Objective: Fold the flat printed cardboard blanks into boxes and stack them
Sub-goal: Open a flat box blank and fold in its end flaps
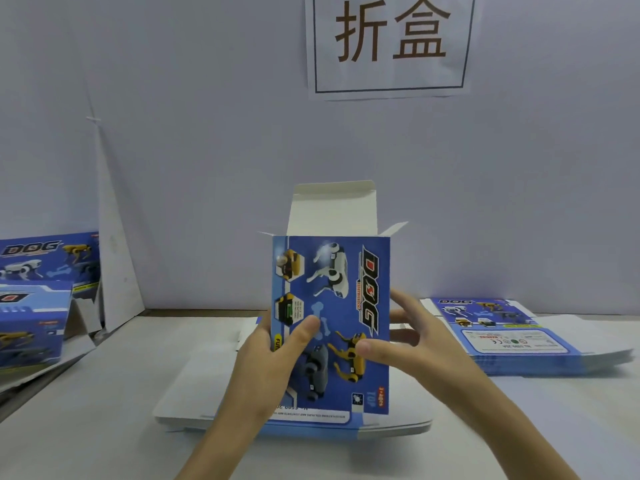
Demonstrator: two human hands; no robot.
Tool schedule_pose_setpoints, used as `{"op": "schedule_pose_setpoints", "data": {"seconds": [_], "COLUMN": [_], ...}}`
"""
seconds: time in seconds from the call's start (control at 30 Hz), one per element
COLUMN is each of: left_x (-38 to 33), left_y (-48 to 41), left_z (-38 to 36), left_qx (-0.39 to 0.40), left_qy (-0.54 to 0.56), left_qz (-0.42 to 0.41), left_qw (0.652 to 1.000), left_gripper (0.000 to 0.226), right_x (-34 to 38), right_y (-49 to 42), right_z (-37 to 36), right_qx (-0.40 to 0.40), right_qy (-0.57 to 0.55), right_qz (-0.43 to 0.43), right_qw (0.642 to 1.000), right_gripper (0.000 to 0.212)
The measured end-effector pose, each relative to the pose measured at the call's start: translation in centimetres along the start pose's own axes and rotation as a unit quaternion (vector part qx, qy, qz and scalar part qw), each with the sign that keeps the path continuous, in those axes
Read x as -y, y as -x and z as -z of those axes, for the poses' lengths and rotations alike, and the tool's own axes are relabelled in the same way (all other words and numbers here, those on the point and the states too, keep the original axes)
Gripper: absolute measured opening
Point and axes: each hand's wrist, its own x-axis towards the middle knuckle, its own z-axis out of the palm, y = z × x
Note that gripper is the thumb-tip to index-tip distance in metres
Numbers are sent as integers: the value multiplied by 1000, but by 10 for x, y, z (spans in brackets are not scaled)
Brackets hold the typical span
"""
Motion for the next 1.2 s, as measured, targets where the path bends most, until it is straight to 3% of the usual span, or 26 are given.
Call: {"op": "schedule_pose_setpoints", "data": {"seconds": [0.13,0.33,0.53,0.77,0.83,1.03,1.2], "left_x": [-1,-1,6,6,7,3,4], "left_y": [4,0,2,3,4,2,6], "left_z": [-2,4,0,-2,-2,1,-4], "left_qx": [-47,-17,-49,-25,-48,-16,-59], "left_qy": [-13,-3,-23,-22,-39,-6,-32], "left_qz": [-45,-31,-67,-56,-70,-46,-71], "left_qw": [998,999,996,998,996,999,995], "left_gripper": [38,51,35,36,33,42,35], "right_x": [-2,6,6,7,6,9,6], "right_y": [-1,1,2,3,2,4,3], "right_z": [2,3,1,-1,-2,-1,-4], "right_qx": [-29,-2,-17,-14,-13,-14,-28], "right_qy": [3,-25,-15,-26,-26,-36,-32], "right_qz": [-8,2,-7,4,-9,3,-3], "right_qw": [1000,1000,1000,1000,1000,999,999], "right_gripper": [84,78,77,69,72,76,78]}}
